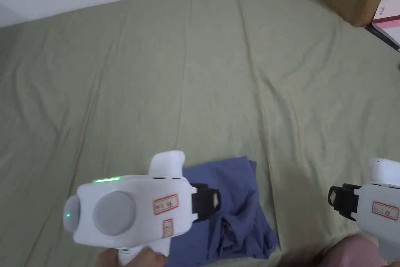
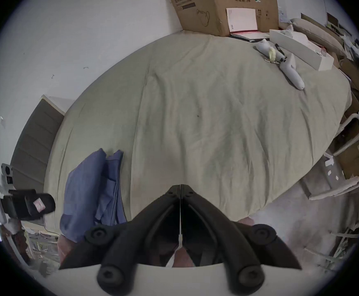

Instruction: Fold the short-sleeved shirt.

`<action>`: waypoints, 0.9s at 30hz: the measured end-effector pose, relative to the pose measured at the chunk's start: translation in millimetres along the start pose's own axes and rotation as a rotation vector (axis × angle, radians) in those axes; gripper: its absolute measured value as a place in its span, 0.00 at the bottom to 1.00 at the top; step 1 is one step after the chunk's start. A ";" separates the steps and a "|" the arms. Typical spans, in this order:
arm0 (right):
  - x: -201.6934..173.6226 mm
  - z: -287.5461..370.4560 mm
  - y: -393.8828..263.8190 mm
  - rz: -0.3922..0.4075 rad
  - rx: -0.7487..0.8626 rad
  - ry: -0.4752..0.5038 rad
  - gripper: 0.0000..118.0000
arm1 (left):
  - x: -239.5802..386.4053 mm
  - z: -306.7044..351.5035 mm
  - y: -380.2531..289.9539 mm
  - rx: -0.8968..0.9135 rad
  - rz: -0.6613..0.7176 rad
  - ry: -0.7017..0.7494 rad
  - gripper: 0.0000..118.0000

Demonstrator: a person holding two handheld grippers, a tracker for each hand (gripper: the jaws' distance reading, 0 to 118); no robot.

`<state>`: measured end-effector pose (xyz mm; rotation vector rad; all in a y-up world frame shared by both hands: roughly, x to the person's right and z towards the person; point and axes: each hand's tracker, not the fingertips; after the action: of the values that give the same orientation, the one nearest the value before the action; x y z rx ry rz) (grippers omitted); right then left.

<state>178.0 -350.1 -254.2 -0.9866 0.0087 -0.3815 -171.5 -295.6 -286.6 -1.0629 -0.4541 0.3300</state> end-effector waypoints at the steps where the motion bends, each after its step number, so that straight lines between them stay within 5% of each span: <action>1: -1.7 -1.2 -0.1 0.005 -0.002 0.004 0.01 | -4.3 4.7 0.3 0.002 -0.019 0.022 0.02; 6: -6.9 -4.2 -0.9 0.017 -0.011 0.017 0.01 | -26.7 6.1 -3.7 0.023 0.136 -0.011 0.00; 9: -7.5 -4.6 -1.4 0.018 -0.012 0.020 0.01 | -24.8 -14.1 -7.1 -0.021 0.069 0.047 0.00; 18: 4.2 -4.1 -4.5 -0.004 -0.018 0.007 0.01 | 26.6 -106.3 -39.7 -0.263 -0.002 -0.109 0.00; 27: 12.3 -2.3 -7.8 -0.028 -0.023 -0.008 0.01 | 46.0 -132.1 -38.7 -0.277 -0.079 -0.111 0.00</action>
<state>186.7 -359.7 -247.1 -1.0117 -0.0085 -0.4037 -63.1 -391.7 -297.0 -1.2959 -0.6533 0.2616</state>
